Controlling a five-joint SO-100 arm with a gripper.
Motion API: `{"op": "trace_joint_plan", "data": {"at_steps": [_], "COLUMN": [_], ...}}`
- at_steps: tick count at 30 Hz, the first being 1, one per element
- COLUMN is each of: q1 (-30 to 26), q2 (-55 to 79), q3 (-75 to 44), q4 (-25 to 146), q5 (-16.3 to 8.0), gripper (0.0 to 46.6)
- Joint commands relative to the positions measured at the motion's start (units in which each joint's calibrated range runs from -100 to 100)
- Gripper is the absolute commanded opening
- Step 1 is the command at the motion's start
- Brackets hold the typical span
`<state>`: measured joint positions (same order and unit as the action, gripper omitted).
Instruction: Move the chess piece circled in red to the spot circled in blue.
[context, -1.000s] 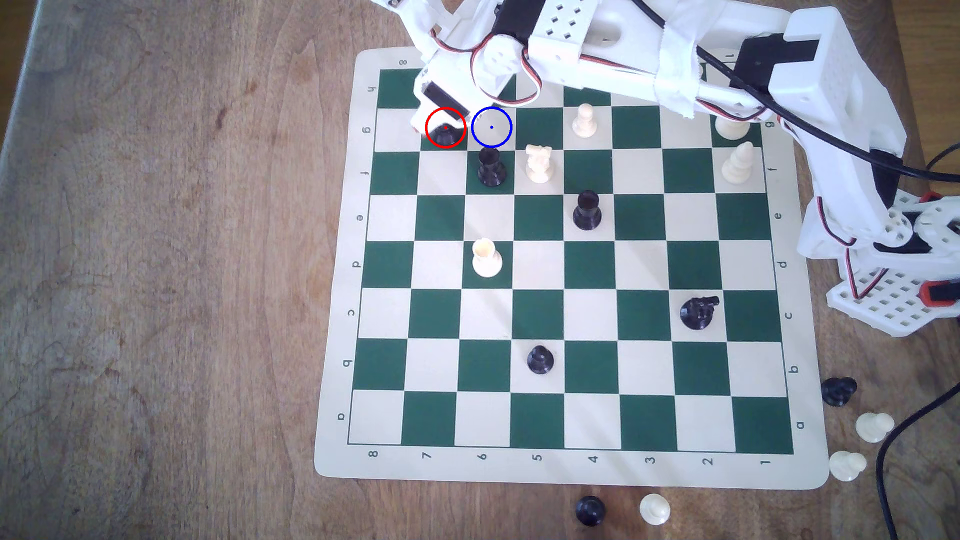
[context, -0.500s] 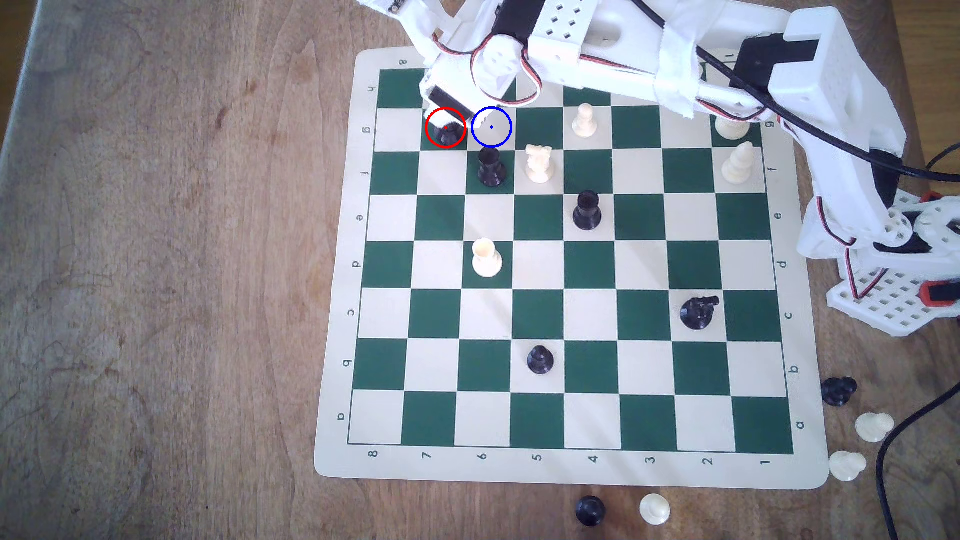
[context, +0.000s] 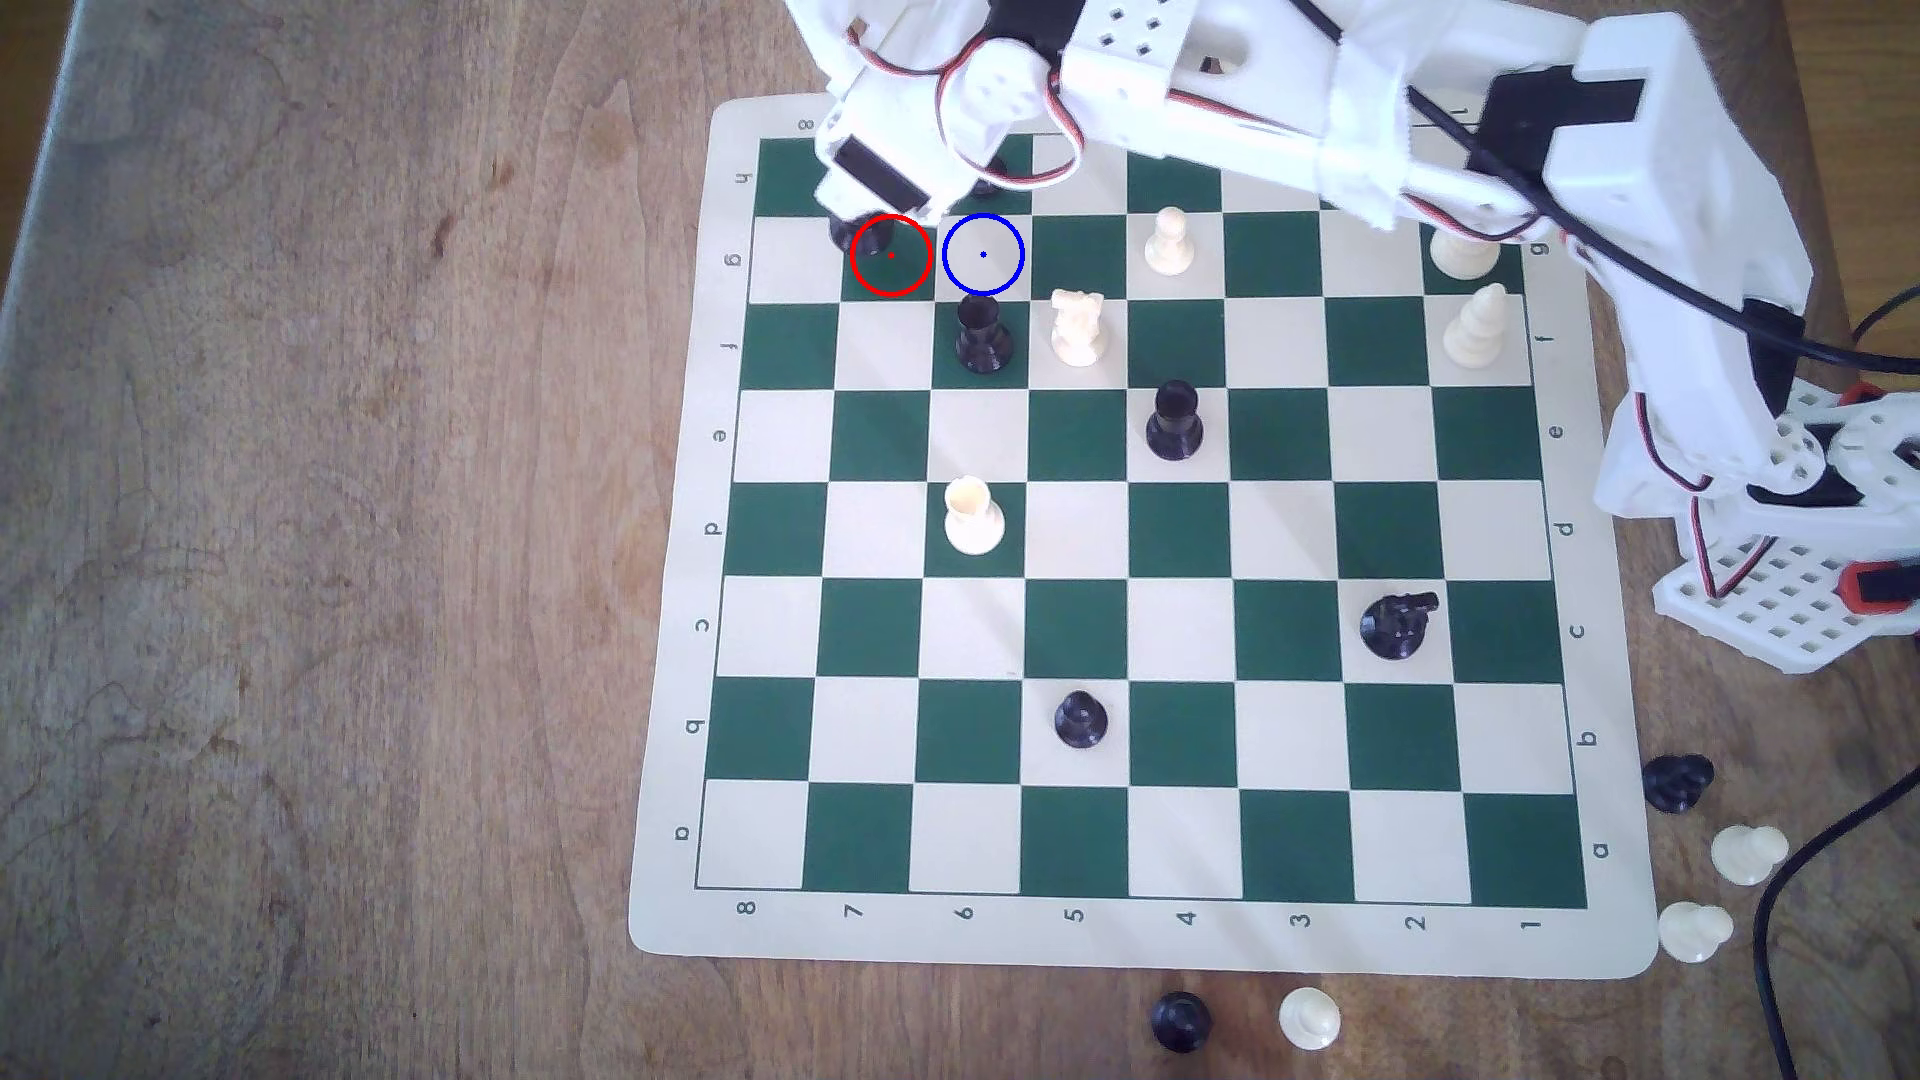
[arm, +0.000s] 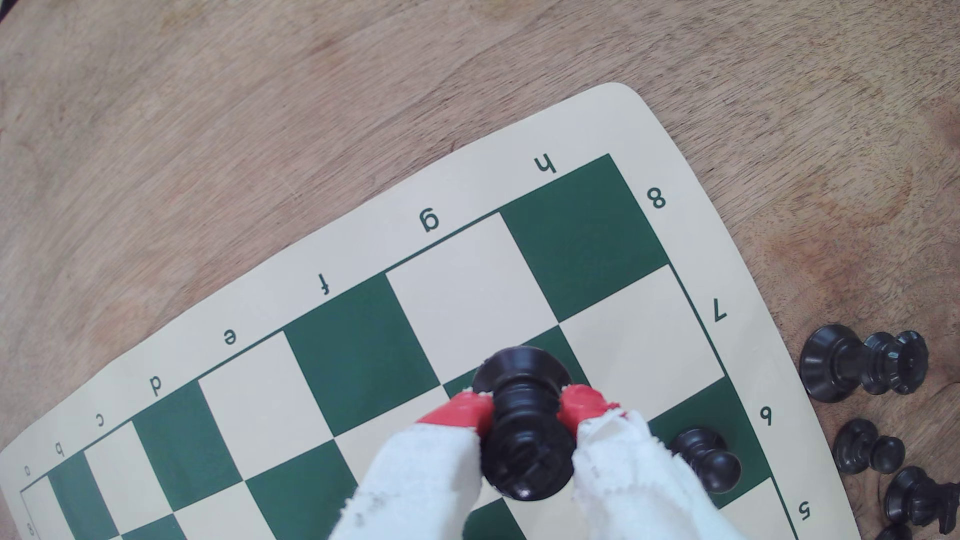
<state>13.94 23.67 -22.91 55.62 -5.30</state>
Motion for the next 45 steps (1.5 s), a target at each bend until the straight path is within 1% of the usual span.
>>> {"op": "trace_joint_plan", "data": {"at_steps": [1, 10, 14, 16, 23, 35, 36, 45], "q1": [0.5, 0.7, 1.3, 1.5, 2.5, 2.6, 2.5, 1.9], "q2": [-16.4, -27.5, -27.5, -26.0, -23.2, -17.3, -17.0, -14.6], "q3": [9.9, 28.7, 33.2, 33.2, 30.4, 26.4, 26.3, 25.1], "q4": [-3.9, -8.4, -9.4, -9.5, -10.6, -11.6, -12.0, -11.7], "q5": [0.2, 1.0, 1.3, 1.7, 1.9, 1.9, 2.2, 2.4], "gripper": [0.3, 0.3, 0.3, 0.3, 0.3, 0.3, 0.3, 0.3]}}
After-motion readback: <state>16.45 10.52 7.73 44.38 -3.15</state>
